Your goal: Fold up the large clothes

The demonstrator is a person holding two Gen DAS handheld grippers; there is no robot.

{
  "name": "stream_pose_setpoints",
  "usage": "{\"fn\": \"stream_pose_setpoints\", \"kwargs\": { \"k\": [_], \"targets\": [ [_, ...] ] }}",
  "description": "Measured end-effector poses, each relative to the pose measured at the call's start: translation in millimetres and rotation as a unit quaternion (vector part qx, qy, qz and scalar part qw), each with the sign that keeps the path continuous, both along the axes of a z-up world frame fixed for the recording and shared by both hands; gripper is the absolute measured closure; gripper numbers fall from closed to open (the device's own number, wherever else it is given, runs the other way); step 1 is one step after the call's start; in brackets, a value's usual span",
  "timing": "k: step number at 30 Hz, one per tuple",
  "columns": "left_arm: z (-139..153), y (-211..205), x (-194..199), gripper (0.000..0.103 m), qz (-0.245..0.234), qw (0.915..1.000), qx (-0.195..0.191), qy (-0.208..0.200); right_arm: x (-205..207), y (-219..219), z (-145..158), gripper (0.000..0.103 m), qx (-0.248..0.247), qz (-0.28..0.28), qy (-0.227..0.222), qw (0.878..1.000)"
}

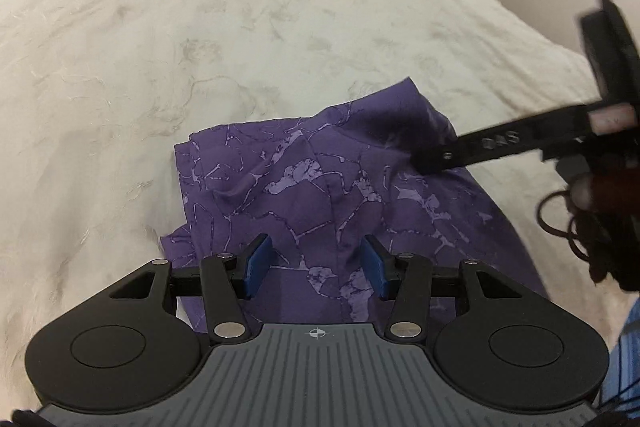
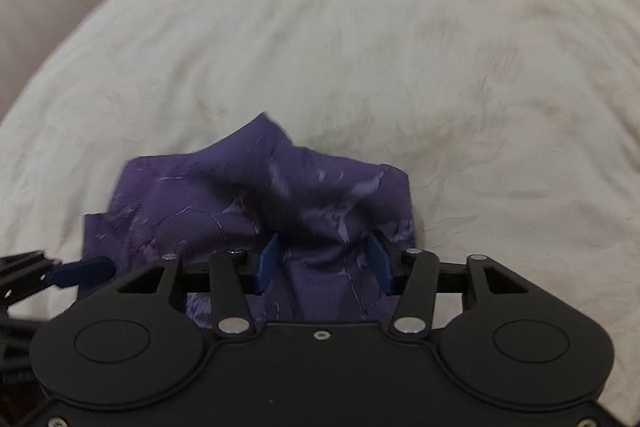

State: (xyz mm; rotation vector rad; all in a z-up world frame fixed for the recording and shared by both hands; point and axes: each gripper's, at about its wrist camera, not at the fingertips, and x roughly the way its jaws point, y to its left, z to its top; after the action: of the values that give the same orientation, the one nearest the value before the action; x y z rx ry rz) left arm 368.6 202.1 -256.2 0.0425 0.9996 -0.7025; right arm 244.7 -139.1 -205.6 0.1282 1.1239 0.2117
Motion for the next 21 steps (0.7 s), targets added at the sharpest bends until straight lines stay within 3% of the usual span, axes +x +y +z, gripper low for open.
{"fn": "stream_pose_setpoints", "kwargs": {
  "k": [4,8,9,11,12,14,16,21],
  "targets": [
    [-4.7,-3.4,4.9,0.055,0.001,1.0000,0.003,0.009,17.0,6.0,-9.4,0.042,-0.013,0.012,0.024,1.000],
    [8.4,9.3,4.4,0.052,0.004,0.9991,-0.036,0.023,2.7,-4.6,3.1,0.039,0.015,0.013,0.002,1.000],
    [12.3,15.3,2.8,0.047,0.007,0.9982,-0.053,0.028,-3.1,-9.5,6.9,0.033,0.027,0.010,-0.008,1.000],
    [20.3,29.1,-3.9,0.014,0.017,0.9957,-0.082,0.040,-17.3,-23.1,14.1,0.020,0.051,-0.006,-0.023,0.998],
    [23.2,37.0,-9.0,0.010,0.025,0.9946,-0.091,0.044,-22.2,-28.0,15.7,0.013,0.063,-0.015,-0.028,0.998],
    [23.5,50.2,-18.2,0.009,0.044,0.9928,-0.094,0.060,-34.9,-43.9,15.2,0.011,0.097,-0.038,-0.029,0.994],
    [15.6,61.7,-24.3,0.009,0.061,0.9890,-0.095,0.096,-41.7,-57.6,8.1,0.001,0.126,-0.057,-0.014,0.990],
    [-18.1,77.0,-38.0,0.009,0.093,0.9743,-0.098,0.180,-54.9,-75.1,-16.0,0.001,0.175,-0.079,0.029,0.981]
  ]
}}
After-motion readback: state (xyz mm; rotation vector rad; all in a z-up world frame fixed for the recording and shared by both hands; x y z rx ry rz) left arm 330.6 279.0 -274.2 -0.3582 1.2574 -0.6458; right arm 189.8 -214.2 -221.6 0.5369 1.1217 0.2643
